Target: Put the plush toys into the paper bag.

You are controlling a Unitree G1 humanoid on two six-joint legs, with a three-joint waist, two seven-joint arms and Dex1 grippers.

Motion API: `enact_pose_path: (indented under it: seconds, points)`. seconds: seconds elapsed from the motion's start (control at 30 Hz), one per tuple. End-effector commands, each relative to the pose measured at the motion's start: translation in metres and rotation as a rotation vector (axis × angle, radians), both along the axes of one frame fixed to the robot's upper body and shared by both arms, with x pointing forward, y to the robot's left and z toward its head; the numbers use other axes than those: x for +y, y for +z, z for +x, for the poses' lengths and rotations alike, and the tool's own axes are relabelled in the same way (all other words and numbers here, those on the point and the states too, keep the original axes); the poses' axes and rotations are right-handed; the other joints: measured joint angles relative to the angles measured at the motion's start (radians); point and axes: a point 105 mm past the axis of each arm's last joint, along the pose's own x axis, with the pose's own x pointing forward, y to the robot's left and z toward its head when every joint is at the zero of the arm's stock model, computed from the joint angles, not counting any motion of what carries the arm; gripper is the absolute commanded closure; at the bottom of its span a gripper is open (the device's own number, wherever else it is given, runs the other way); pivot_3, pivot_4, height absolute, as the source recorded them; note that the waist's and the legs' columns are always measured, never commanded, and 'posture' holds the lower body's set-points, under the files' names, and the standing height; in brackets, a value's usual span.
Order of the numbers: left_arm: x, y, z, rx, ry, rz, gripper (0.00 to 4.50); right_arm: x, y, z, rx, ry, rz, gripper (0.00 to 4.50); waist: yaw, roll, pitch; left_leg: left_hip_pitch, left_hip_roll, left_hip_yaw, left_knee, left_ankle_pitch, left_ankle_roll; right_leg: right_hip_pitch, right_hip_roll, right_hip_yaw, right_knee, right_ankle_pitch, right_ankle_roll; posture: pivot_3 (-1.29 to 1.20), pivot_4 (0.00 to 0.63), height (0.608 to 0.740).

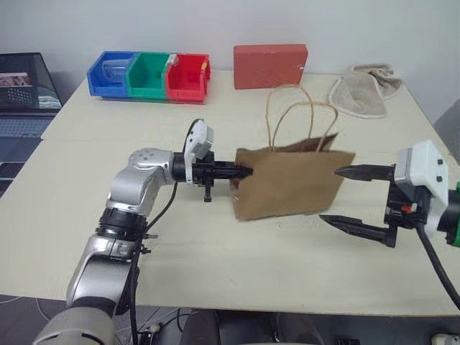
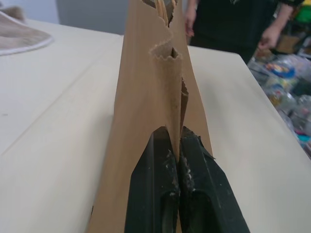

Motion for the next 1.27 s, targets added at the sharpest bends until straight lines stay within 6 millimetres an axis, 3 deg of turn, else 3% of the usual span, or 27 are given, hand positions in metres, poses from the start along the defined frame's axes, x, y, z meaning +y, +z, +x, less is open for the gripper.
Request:
enact_pose_path:
  seconds: [0.03, 0.17, 0.27, 0.43, 0.67, 0.77, 0.97, 1.1, 1.27]
  points:
    - [-0.005, 0.001, 0.001, -0.082, -0.057, 0.034, 4.48, 0.003, 0.005, -0.005, -0.042, -0.002, -0.018, 0.00, -0.002, 0.000, 0.000, 0.000, 0.000, 0.000, 0.000, 0.000, 0.000, 0.000, 0.000, 0.000, 0.000, 0.000, 0.000, 0.00, 0.150, 0.740]
    - [-0.007, -0.003, 0.007, -0.114, -0.033, 0.056, 4.48, 0.003, 0.005, -0.003, -0.040, -0.004, -0.018, 0.00, 0.002, 0.000, 0.000, 0.000, 0.000, 0.000, 0.000, 0.000, 0.000, 0.000, 0.000, 0.000, 0.000, 0.000, 0.000, 0.00, 0.150, 0.740]
    - [-0.003, -0.006, 0.011, -0.149, -0.007, 0.083, 3.83, 0.003, 0.006, -0.002, -0.037, 0.003, -0.019, 0.00, 0.003, 0.000, 0.000, 0.000, 0.000, 0.000, 0.000, 0.000, 0.000, 0.000, 0.000, 0.000, 0.000, 0.000, 0.000, 0.00, 0.150, 0.740]
    - [0.012, 0.006, 0.010, -0.153, 0.048, 0.065, 2.28, 0.002, 0.008, 0.003, -0.038, 0.001, -0.014, 0.00, 0.000, 0.000, 0.000, 0.000, 0.000, 0.000, 0.000, 0.000, 0.000, 0.000, 0.000, 0.000, 0.000, 0.000, 0.000, 0.00, 0.150, 0.740]
    - [0.053, 0.015, -0.003, -0.184, 0.206, 0.140, 0.07, -0.011, 0.019, 0.016, -0.067, -0.032, -0.019, 0.00, -0.005, 0.000, 0.000, 0.000, 0.001, 0.000, 0.000, 0.000, 0.000, 0.000, 0.000, 0.000, 0.000, 0.000, 0.000, 0.00, 0.150, 0.740]
    - [0.097, 0.024, -0.016, -0.192, 0.362, 0.232, 0.07, -0.036, 0.032, 0.024, -0.076, -0.065, -0.058, 0.00, -0.008, 0.000, 0.000, 0.000, 0.001, 0.000, 0.000, 0.000, 0.000, 0.000, 0.000, 0.000, 0.000, 0.000, 0.000, 0.00, 0.150, 0.740]
    - [0.139, 0.037, -0.035, -0.209, 0.534, 0.346, 0.07, -0.080, 0.040, 0.031, -0.033, -0.103, -0.157, 0.00, 0.000, 0.000, 0.000, 0.001, 0.001, 0.001, -0.001, 0.000, 0.000, 0.000, -0.001, 0.001, -0.001, 0.000, 0.000, 0.00, 0.150, 0.740]
    - [0.147, 0.039, -0.042, -0.181, 0.565, 0.343, 0.07, -0.098, 0.042, 0.033, -0.013, -0.126, -0.172, 0.00, 0.003, 0.000, 0.000, 0.003, 0.001, 0.002, -0.001, 0.000, 0.000, 0.002, -0.001, 0.001, -0.001, 0.000, 0.000, 0.00, 0.150, 0.740]
    - [0.142, 0.038, -0.043, -0.143, 0.545, 0.311, 0.07, -0.095, 0.040, 0.035, -0.016, -0.111, -0.166, 0.00, 0.000, 0.001, 0.001, 0.005, 0.001, 0.003, -0.001, 0.000, 0.000, 0.003, 0.000, 0.002, -0.001, 0.000, 0.000, 0.00, 0.150, 0.740]
